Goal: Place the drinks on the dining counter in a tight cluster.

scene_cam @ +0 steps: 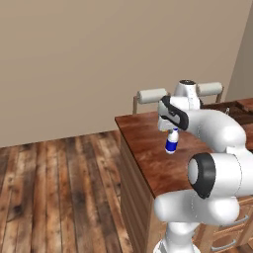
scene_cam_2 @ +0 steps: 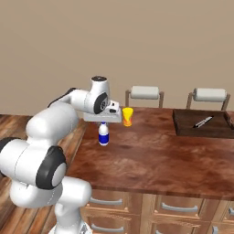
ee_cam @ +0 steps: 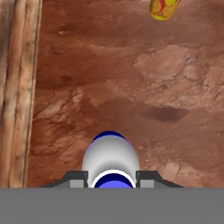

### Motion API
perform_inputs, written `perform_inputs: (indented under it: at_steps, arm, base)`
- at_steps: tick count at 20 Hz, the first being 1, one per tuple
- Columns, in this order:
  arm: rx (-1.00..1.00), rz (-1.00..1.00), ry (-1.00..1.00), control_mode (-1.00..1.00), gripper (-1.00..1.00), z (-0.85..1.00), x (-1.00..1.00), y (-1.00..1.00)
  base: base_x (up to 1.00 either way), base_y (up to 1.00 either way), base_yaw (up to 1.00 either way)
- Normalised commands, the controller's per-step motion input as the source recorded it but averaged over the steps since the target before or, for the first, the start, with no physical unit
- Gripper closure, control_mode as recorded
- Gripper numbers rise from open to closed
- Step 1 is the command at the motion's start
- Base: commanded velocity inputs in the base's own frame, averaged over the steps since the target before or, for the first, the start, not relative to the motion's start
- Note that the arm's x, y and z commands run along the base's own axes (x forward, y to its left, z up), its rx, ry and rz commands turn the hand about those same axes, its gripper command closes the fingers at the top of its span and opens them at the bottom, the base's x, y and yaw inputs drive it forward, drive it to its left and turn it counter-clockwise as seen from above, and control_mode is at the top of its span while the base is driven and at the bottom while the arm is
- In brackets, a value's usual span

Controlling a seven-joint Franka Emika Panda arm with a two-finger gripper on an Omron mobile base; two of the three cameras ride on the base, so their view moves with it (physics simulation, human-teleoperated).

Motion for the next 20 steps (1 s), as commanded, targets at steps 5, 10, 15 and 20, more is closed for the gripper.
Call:
perform_inputs:
  at_steps: [5, 10, 15, 20]
  arm:
    - [-0.13, 0.00, 0.03, -1.00, 1.00, -0.03, 0.06, 0.00]
    - [-0.01, 0.00, 0.00, -1.00, 1.00, -0.15, 0.12, 0.00]
    - [0.00, 0.00, 0.10, -1.00, 1.00, -0.13, 0.28, 0.00]
    - [0.01, 0.00, 0.11, -1.00, 1.00, 0.00, 0.17, -0.03]
  base:
    - [0.00, 0.00, 0.00]
    - [0.00, 0.00, 0.00]
    - [0.00, 0.00, 0.00]
    - [0.00, 0.00, 0.00]
